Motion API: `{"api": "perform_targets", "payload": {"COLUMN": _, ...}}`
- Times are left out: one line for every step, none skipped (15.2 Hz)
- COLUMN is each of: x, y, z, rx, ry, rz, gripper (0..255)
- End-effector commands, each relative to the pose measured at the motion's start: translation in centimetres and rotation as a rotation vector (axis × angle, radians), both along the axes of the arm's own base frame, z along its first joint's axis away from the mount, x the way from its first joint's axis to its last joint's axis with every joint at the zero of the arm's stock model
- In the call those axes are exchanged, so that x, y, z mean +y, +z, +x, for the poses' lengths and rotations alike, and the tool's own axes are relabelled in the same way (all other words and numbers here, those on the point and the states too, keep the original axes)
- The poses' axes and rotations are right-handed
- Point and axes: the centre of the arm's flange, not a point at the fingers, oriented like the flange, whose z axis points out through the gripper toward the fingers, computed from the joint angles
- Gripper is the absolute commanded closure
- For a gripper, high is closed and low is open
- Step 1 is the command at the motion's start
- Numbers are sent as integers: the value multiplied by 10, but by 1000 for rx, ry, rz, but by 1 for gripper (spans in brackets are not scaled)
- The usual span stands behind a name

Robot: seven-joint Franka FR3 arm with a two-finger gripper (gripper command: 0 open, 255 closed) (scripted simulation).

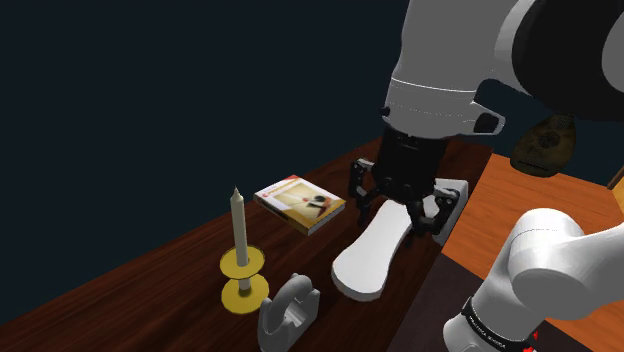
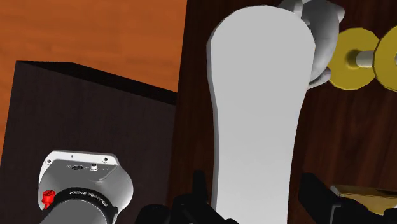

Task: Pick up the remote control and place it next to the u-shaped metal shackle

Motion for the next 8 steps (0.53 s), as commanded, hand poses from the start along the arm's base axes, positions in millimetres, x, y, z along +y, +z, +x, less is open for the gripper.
{"api": "perform_targets", "payload": {"x": 18, "y": -1, "z": -21, "rx": 1, "ry": -1, "rz": 0, "gripper": 255}}
{"api": "perform_targets", "payload": {"x": 26, "y": -1, "z": -31, "rx": 1, "ry": -1, "rz": 0, "gripper": 255}}
{"api": "perform_targets", "payload": {"x": 33, "y": -1, "z": -39, "rx": 1, "ry": -1, "rz": 0, "gripper": 255}}
{"api": "perform_targets", "payload": {"x": 33, "y": -6, "z": -39, "rx": 1, "ry": -1, "rz": 0, "gripper": 255}}
{"api": "perform_targets", "payload": {"x": 33, "y": -11, "z": -39, "rx": 1, "ry": -1, "rz": 0, "gripper": 255}}
{"api": "perform_targets", "payload": {"x": 33, "y": -17, "z": -39, "rx": 1, "ry": -1, "rz": 0, "gripper": 255}}
{"api": "perform_targets", "payload": {"x": 33, "y": -22, "z": -39, "rx": 1, "ry": -1, "rz": 0, "gripper": 255}}
{"api": "perform_targets", "payload": {"x": 33, "y": -27, "z": -39, "rx": 1, "ry": -1, "rz": 0, "gripper": 255}}
